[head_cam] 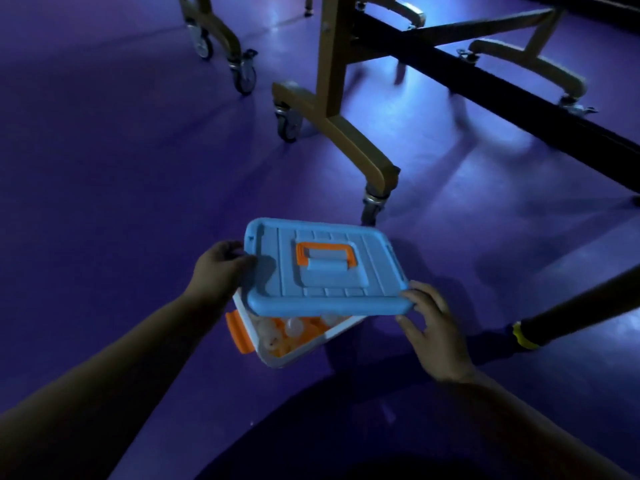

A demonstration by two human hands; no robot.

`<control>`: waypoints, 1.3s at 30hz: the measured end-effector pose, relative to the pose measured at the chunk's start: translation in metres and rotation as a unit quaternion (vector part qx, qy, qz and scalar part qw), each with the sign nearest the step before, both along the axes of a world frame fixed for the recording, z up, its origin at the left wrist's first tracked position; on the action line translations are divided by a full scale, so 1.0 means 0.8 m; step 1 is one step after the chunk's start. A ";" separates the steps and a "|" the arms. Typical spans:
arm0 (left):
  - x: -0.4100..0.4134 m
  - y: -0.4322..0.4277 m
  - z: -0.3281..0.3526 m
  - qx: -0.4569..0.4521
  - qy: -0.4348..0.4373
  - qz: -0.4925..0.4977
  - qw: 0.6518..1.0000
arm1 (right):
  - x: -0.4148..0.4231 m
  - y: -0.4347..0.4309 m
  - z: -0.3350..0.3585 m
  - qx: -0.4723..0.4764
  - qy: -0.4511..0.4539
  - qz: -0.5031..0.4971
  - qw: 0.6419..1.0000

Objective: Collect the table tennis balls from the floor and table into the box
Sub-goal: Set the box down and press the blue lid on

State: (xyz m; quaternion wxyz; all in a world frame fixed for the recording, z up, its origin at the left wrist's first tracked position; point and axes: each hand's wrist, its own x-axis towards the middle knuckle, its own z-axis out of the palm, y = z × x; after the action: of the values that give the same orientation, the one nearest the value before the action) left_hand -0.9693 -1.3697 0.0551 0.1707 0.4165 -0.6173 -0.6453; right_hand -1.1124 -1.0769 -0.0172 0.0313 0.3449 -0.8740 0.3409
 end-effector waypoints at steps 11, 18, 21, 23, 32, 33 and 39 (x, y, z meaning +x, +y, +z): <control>0.068 0.034 -0.067 -0.093 -0.098 0.059 0.989 | -0.031 -0.040 -0.022 0.037 0.024 0.089 0.995; 0.071 0.051 -0.077 -0.126 -0.125 -0.012 0.984 | -0.036 -0.035 -0.023 0.061 0.028 0.081 0.994; 0.067 0.055 -0.083 -0.149 -0.148 -0.047 0.976 | -0.037 -0.031 -0.026 0.066 -0.002 0.067 0.996; 0.066 0.056 -0.086 -0.167 -0.173 -0.049 0.969 | -0.036 -0.028 -0.030 0.069 -0.022 0.065 0.995; 0.066 0.045 -0.089 -0.092 -0.243 -0.032 0.965 | -0.030 -0.070 -0.015 -0.010 -0.191 -0.053 0.980; 0.065 0.044 -0.088 -0.023 -0.189 -0.010 0.982 | -0.029 -0.072 -0.016 -0.011 -0.195 -0.059 0.979; 0.059 0.021 -0.083 -0.041 -0.149 0.063 0.986 | 0.002 -0.070 -0.029 -0.040 -0.243 -0.123 0.961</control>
State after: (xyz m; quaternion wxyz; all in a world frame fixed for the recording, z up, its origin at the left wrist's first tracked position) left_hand -0.9218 -1.3533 -0.0114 0.1339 0.5389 -0.6341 -0.5382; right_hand -1.1110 -1.1327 -0.0401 -0.1262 0.1400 -0.8765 0.4429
